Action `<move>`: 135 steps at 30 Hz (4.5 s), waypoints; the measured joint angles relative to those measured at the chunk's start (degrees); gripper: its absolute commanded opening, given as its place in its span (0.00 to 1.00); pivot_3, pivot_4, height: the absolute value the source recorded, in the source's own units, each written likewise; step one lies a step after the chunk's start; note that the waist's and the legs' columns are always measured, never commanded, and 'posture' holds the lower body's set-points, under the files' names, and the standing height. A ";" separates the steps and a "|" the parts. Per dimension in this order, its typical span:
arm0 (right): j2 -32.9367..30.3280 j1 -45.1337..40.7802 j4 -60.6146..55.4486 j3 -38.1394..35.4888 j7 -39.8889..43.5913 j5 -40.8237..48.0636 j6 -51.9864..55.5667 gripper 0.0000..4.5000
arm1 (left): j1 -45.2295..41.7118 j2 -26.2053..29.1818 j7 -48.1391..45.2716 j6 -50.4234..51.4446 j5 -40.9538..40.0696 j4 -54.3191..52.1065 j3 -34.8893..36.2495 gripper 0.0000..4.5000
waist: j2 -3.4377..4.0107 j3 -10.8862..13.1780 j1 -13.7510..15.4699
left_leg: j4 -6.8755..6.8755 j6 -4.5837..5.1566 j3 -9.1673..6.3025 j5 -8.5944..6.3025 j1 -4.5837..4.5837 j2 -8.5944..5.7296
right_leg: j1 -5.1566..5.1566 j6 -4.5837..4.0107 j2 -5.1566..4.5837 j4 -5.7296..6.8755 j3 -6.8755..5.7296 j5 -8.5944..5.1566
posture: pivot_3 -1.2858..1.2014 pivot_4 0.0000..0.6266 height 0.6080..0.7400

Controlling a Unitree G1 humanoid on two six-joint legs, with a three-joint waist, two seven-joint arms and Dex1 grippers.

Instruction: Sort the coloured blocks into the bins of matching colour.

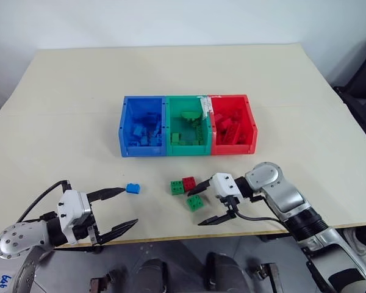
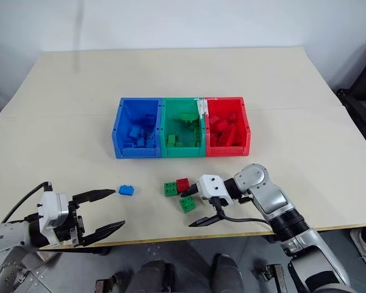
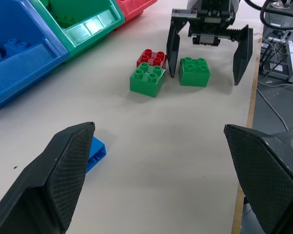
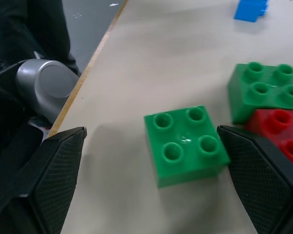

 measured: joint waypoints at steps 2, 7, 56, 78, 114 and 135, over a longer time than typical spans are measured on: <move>0.26 0.00 0.08 0.09 0.46 0.06 -0.07 0.71 | 0.00 0.00 -0.14 0.00 -0.16 -0.04 0.00 1.00 | 0.00 0.00 0.00 | 0.00 0.00 0.00 0.00 0.00 0.00 | 0.00 0.00 0.00 0.00 0.00 0.00 | 0.52 0.24 1.00; 0.23 0.14 -0.25 -0.09 1.43 1.23 -0.04 0.33 | -0.17 -0.06 -0.51 -0.15 -0.21 -1.09 -0.17 1.00 | 0.00 0.00 0.01 | 0.00 0.00 0.00 0.00 0.00 0.00 | 0.00 0.00 0.00 0.00 0.00 0.00 | 0.52 0.24 1.00; -11.37 15.24 -3.84 -32.72 -5.56 15.24 1.07 0.99 | -16.52 -2.18 3.29 -0.06 0.93 9.25 -4.52 1.00 | 0.05 0.02 0.20 | 0.01 0.06 0.34 -0.14 0.02 -0.01 | 0.01 0.02 0.01 -0.03 -0.03 0.01 | 0.52 0.24 1.00; -3.09 -1.73 0.30 -8.46 -6.34 3.22 8.19 0.99 | -6.22 -0.22 -0.38 -0.80 0.34 7.11 -0.85 1.00 | 0.05 0.03 -0.77 | 0.06 0.05 0.09 -0.12 -0.01 0.02 | 0.01 0.03 -0.01 -0.05 -0.03 0.02 | 0.52 0.24 1.00; -1.07 -17.86 18.63 -22.99 -27.45 1.12 6.60 0.32 | -19.20 -2.71 5.72 1.12 0.87 3.18 -8.49 1.00 | 0.07 0.04 -1.27 | 0.00 0.06 0.30 -0.11 -0.06 -0.06 | -0.02 0.03 0.00 -0.01 -0.06 0.02 | 0.52 0.24 1.00; -7.26 12.27 -5.78 -28.13 -4.74 16.37 1.70 1.00 | -9.92 1.71 0.60 -1.21 0.59 15.32 2.53 1.00 | 0.08 0.04 -0.88 | -0.01 0.08 0.35 -0.13 -0.07 -0.02 | 0.11 0.05 -0.01 -0.20 -0.25 0.02 | 0.52 0.24 1.00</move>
